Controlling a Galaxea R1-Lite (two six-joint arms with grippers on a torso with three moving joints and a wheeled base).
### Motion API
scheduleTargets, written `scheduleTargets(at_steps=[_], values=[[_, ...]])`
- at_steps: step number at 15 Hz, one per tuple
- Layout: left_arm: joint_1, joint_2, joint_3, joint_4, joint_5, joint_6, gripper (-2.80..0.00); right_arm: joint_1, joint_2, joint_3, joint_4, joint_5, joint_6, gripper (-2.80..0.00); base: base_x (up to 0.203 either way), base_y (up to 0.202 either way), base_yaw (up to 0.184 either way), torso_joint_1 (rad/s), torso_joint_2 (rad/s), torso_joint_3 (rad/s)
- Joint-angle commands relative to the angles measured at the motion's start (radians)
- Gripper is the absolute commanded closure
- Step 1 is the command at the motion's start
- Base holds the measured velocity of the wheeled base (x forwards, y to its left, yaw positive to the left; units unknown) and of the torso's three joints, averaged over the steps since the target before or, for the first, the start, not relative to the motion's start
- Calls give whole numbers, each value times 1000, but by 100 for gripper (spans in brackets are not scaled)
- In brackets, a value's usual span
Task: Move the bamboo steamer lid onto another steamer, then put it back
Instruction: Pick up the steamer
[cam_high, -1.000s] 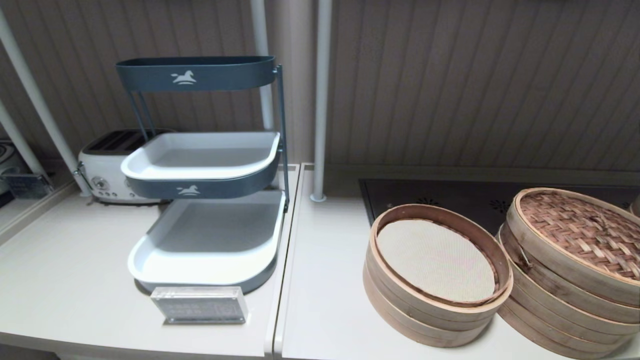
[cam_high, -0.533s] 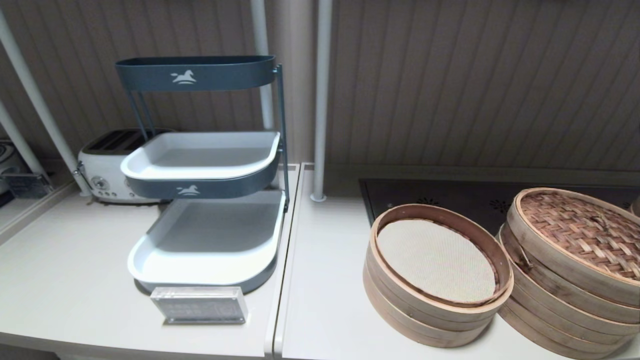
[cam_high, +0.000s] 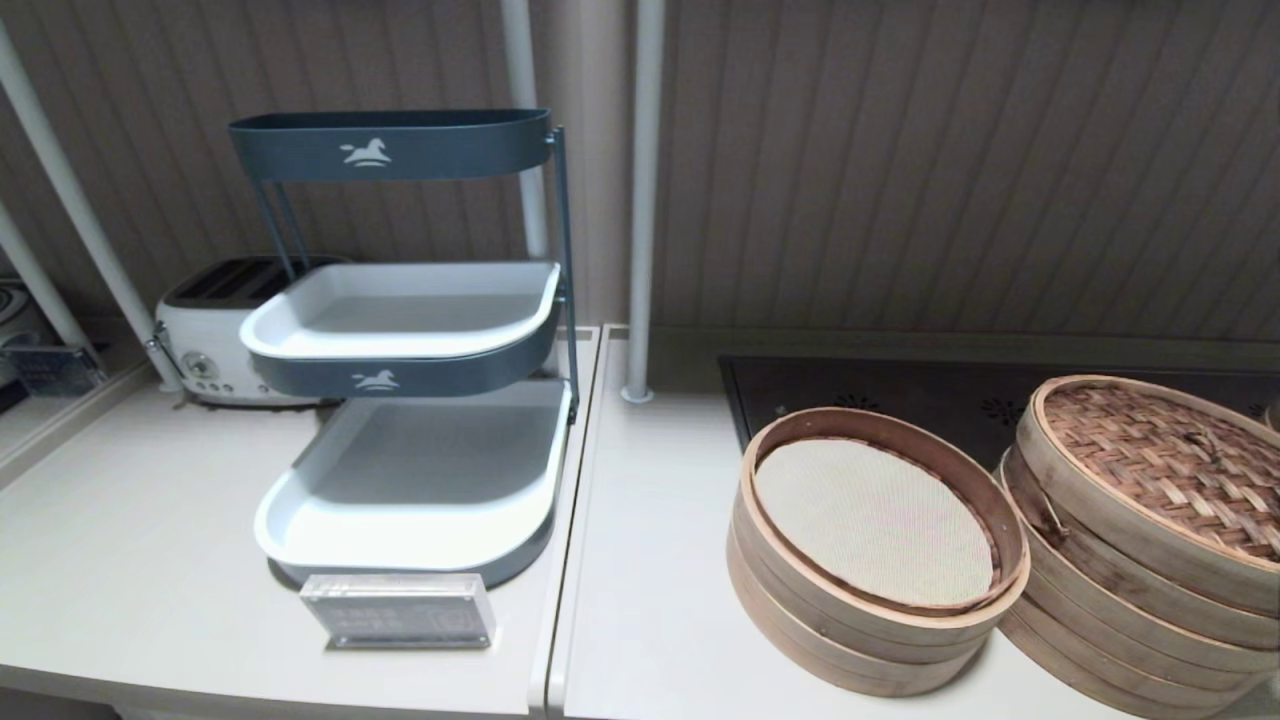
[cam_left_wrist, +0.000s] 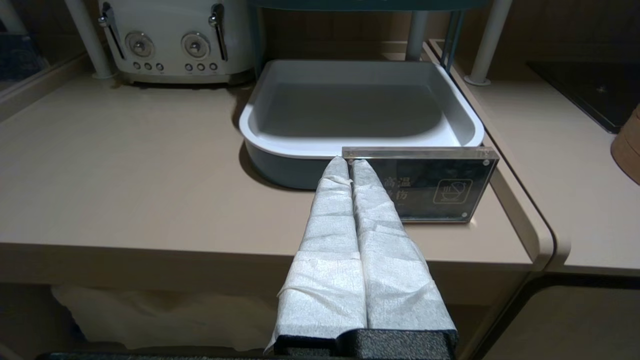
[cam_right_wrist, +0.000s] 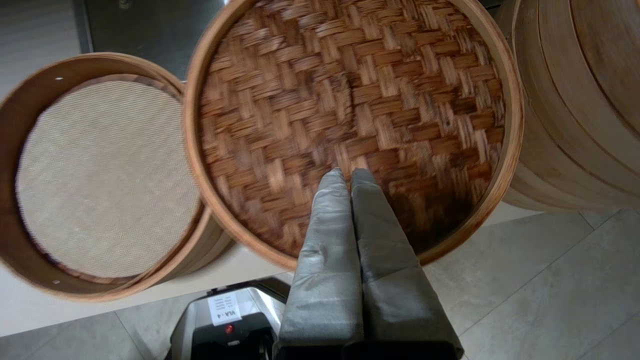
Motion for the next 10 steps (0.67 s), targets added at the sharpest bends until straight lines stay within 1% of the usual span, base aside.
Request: scheduleTargets(at_steps=[1,3,4,10], values=[[0,-3,28,-2,-1,1,0,-32,127,-43,14,21,-30,0,0,0,0,0,0,0],[0,-2,28,-1,-1,0,0,-37,176,-65,18,46,-49,0,0,0,0,0,0,0],[0,-2,28,-1,0,0,0,-37,199,-75,22,49,-51,-280,0,0,0,0,0,0],[0,-3,28,-1,1,1,0,-35,296,-74,12,51,-69,-280,0,0,0,0,0,0]])
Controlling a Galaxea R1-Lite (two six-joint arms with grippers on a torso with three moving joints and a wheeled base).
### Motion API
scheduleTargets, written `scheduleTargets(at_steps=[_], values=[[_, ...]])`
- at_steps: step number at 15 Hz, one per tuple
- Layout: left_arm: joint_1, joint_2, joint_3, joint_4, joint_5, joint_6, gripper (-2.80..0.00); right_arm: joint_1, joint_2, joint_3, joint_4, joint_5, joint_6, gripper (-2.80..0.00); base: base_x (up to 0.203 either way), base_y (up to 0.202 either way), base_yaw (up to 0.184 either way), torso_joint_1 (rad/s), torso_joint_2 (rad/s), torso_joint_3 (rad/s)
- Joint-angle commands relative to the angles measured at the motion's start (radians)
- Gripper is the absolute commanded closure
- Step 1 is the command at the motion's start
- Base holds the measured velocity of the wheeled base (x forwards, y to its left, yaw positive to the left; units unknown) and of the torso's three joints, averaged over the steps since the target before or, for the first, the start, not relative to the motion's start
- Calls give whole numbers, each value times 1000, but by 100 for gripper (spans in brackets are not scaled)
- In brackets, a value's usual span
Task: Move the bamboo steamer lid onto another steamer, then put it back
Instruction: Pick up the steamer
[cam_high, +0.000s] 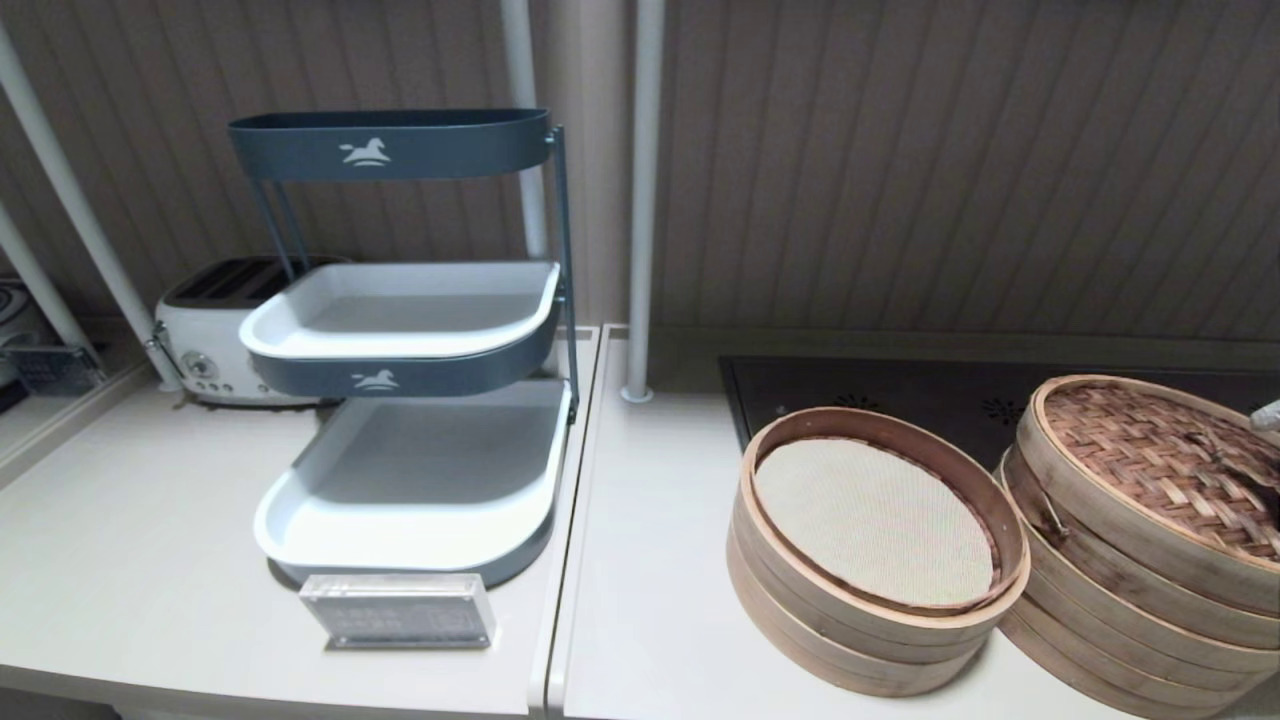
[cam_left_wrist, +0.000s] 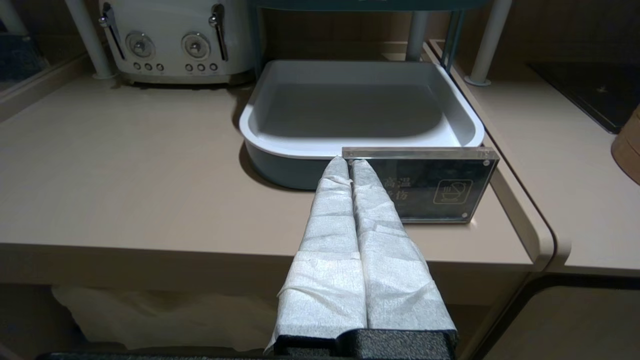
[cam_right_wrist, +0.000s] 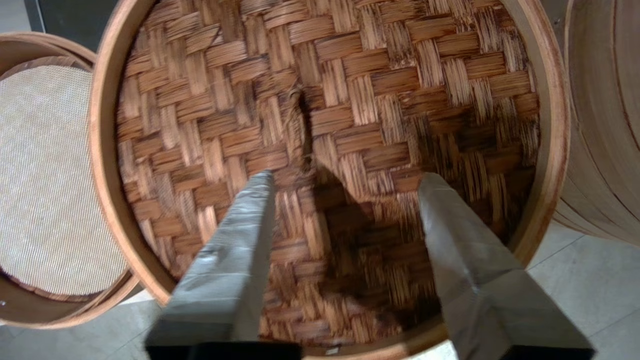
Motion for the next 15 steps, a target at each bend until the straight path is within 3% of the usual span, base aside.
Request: scheduleTargets(at_steps=[1,10,15], values=[[0,-3,28,0,-1,0,0,4,38,-5,5,4,1,-280,0,0,0,0,0,0],[0,-3,28,0,-1,0,0,37,85,-31,0,-8,6,-280,0,0,0,0,0,0],[0,-2,28,0,0,-1,0,88,86,-23,-56,-67,7,-280,0,0,0,0,0,0]])
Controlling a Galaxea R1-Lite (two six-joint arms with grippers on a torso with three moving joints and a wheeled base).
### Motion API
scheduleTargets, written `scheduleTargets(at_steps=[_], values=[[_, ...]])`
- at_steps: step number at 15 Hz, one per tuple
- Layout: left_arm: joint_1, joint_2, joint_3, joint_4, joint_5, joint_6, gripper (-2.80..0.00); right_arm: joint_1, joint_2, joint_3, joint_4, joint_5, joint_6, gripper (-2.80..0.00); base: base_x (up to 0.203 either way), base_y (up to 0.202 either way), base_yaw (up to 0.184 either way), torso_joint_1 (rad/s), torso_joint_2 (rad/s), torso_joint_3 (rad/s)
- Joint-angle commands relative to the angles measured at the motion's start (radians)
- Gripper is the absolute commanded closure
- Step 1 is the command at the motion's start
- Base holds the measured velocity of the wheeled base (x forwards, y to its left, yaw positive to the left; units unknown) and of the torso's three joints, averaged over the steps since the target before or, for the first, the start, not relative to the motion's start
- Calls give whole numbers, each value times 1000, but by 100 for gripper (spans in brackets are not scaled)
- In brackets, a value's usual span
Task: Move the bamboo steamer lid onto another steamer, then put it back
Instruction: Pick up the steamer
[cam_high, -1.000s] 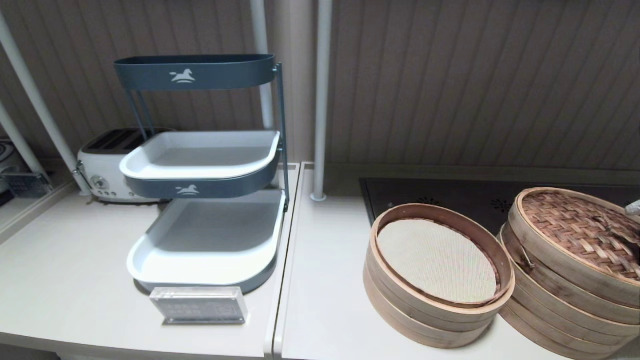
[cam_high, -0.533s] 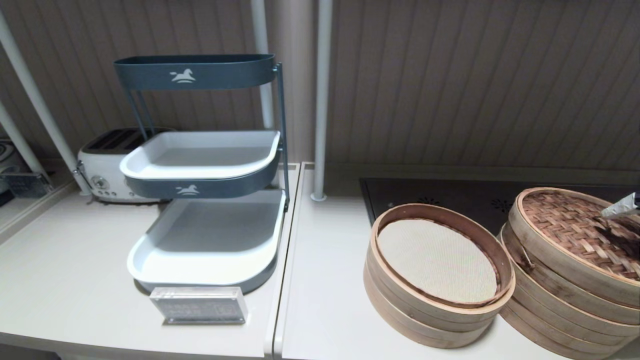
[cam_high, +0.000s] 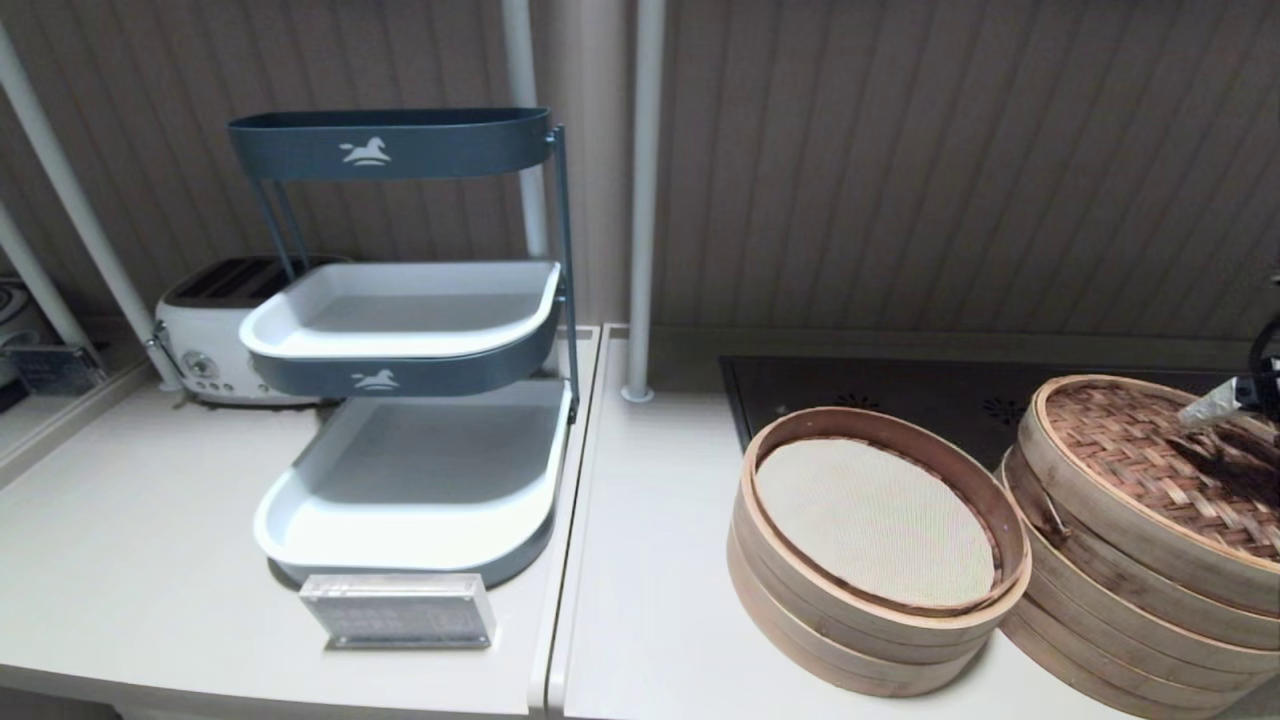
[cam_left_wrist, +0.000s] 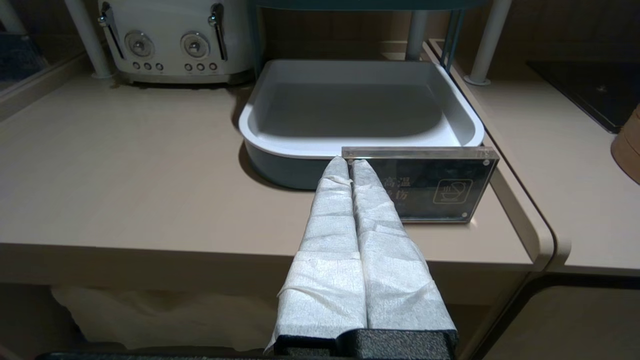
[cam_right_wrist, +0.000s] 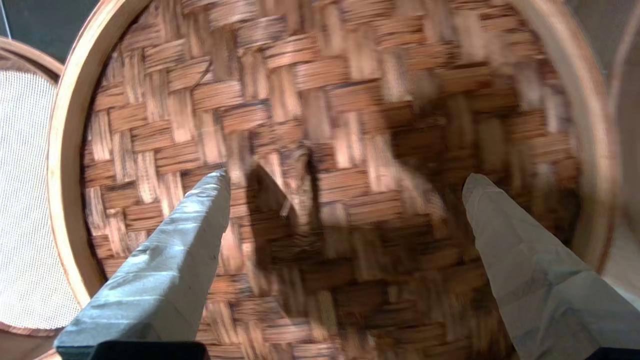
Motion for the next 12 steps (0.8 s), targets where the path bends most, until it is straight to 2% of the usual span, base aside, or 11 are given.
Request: scheduleTargets(at_steps=[1,12], values=[[0,-3,28,-1,1,1,0,15,-1,2,3,-3,-1,-280,0,0,0,0,0,0],[0,-2,28,-1,1,1,0,44,37,6,-35,-49,1,-280,0,0,0,0,0,0]])
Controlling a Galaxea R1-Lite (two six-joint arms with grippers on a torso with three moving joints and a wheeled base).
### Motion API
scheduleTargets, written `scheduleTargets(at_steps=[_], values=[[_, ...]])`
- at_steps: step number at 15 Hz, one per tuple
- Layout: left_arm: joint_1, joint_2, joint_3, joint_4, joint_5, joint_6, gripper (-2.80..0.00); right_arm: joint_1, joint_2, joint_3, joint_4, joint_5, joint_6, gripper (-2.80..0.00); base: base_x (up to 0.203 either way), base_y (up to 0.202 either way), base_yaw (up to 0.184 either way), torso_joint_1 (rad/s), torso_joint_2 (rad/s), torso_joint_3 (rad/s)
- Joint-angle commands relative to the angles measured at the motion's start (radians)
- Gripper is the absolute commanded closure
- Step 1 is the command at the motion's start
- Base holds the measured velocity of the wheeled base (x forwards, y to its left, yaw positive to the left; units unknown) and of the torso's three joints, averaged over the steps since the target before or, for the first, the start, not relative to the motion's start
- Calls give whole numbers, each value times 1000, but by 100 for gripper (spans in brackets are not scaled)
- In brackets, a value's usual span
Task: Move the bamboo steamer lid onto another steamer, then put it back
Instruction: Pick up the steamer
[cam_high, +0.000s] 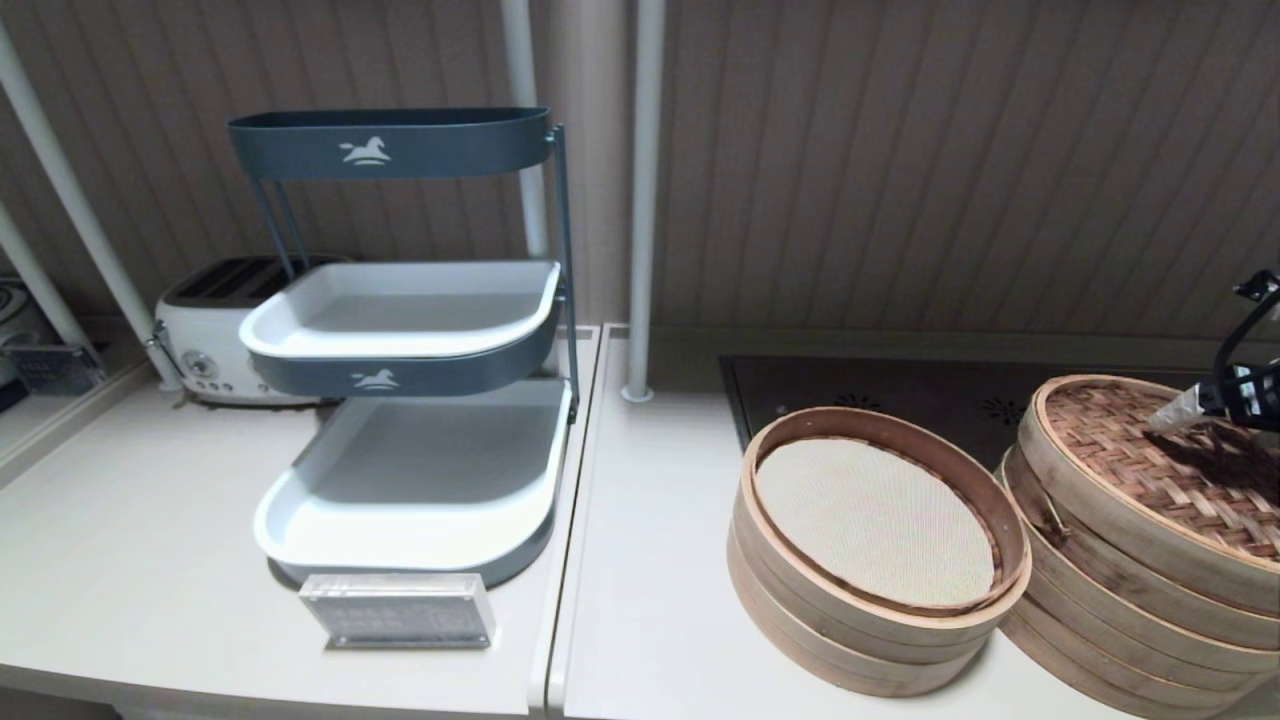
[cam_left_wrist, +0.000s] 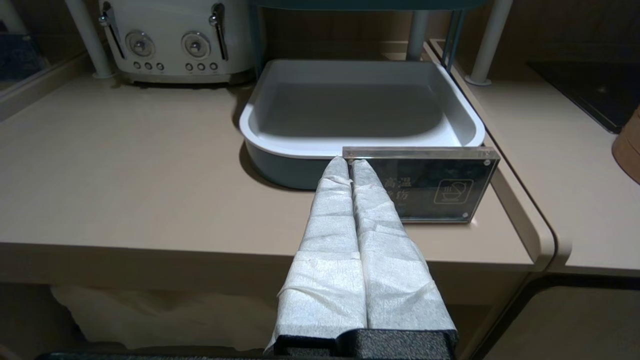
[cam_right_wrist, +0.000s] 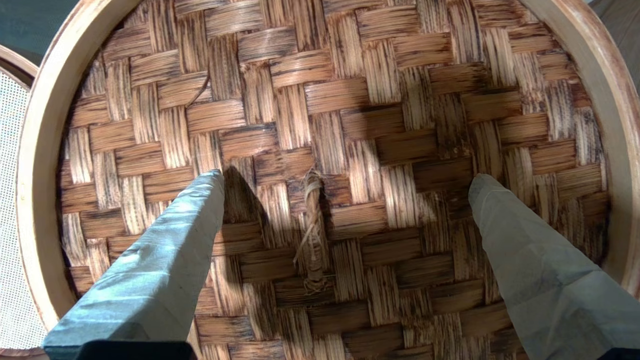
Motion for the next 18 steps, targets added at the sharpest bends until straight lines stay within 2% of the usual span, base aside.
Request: scheduleTargets(at_steps=[1,2,3,10,18], values=[[0,-3,28,0,0,0,0,4,-2,1,4,2,-2,-280,0,0,0,0,0,0],[0,-2,28,0,-1,0,0,13,-2,0,4,2,-2,-280,0,0,0,0,0,0],[0,-3,28,0,0,0,0,16,-5,1,4,2,-2,0,0,0,0,0,0,0],[0,-3,28,0,0,1,0,32,-4,56,4,5,1,0,0,0,0,0,0,0],[0,-2,28,0,0,1,0,21,-4,24,-3,5,2,0,0,0,0,0,0,0]])
